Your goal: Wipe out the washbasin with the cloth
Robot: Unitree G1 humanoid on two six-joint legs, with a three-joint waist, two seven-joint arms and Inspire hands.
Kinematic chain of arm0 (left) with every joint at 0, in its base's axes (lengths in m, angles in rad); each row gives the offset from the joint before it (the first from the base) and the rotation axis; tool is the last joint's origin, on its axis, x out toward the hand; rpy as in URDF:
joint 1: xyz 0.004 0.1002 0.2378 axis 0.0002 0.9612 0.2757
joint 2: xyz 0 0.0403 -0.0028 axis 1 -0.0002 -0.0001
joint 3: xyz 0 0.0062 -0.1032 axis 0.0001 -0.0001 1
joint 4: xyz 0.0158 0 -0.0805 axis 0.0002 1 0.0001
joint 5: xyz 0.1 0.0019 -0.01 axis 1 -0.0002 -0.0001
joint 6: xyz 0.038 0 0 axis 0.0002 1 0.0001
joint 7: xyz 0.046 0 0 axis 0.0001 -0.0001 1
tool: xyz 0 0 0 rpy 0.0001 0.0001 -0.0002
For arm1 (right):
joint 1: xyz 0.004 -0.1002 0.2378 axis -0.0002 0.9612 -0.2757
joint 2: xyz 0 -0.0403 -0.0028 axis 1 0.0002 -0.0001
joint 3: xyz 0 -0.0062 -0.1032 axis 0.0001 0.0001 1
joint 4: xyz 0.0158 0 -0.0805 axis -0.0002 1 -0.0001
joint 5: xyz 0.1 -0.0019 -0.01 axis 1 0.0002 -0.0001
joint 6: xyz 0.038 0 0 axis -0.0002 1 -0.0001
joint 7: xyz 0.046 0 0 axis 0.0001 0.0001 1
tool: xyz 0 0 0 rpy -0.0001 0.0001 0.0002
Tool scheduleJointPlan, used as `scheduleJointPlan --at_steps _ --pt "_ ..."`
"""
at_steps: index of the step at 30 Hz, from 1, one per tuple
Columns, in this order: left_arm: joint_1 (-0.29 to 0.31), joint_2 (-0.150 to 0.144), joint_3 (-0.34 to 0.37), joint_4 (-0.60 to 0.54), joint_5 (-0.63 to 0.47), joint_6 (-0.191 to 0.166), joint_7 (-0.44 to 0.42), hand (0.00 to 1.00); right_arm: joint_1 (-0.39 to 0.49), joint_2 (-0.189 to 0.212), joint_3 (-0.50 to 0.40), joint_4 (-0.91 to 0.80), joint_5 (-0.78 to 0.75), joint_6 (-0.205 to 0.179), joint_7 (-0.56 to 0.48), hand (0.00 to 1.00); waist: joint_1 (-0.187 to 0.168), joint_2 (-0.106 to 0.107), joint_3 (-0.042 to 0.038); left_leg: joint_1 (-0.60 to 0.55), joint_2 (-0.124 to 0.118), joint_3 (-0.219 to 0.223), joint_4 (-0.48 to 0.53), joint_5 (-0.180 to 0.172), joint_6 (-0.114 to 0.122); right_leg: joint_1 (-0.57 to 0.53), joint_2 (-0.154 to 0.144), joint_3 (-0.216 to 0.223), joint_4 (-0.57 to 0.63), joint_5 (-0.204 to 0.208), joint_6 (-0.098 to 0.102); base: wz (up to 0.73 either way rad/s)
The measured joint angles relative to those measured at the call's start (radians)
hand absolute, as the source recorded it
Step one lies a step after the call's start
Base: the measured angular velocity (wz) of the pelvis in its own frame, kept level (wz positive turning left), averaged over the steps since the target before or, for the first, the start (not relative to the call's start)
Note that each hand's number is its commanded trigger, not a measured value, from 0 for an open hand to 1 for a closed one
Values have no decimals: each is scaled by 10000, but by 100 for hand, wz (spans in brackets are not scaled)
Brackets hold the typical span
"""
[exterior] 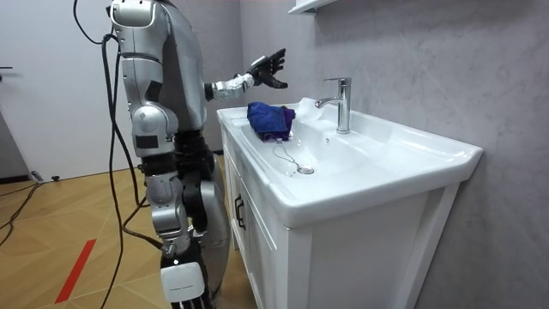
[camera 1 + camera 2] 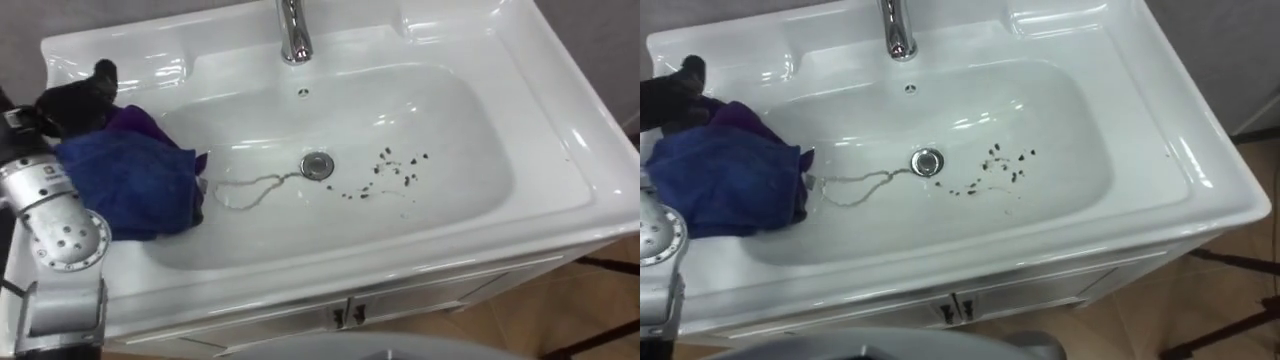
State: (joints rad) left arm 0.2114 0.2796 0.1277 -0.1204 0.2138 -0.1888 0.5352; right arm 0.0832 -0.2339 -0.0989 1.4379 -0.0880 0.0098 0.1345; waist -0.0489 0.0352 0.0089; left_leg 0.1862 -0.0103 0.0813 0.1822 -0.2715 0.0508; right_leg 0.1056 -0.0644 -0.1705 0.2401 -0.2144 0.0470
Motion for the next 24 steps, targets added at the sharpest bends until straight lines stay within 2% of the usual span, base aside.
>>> scheduleJointPlan --at_steps 4,8,24 --pt "94 -53 -632 683 314 -18 -93 0 8 -3 65 28 90 37 -89 0 -7 -1 9 132 -3 64 -26 0 0 89 9 59 -53 34 20 -10" --pt "503 -369 -1063 1057 324 105 -516 0 68 4 293 -87 89 49 13 0 3 -16 -1 213 10 140 -121 0 0 141 45 107 -188 89 37 -3" --pt "559 -370 -1536 1277 641 104 -692 0 105 0 390 -404 101 3 197 0 -31 60 -26 207 90 161 -137 0 0 142 143 148 -219 157 -22 0"
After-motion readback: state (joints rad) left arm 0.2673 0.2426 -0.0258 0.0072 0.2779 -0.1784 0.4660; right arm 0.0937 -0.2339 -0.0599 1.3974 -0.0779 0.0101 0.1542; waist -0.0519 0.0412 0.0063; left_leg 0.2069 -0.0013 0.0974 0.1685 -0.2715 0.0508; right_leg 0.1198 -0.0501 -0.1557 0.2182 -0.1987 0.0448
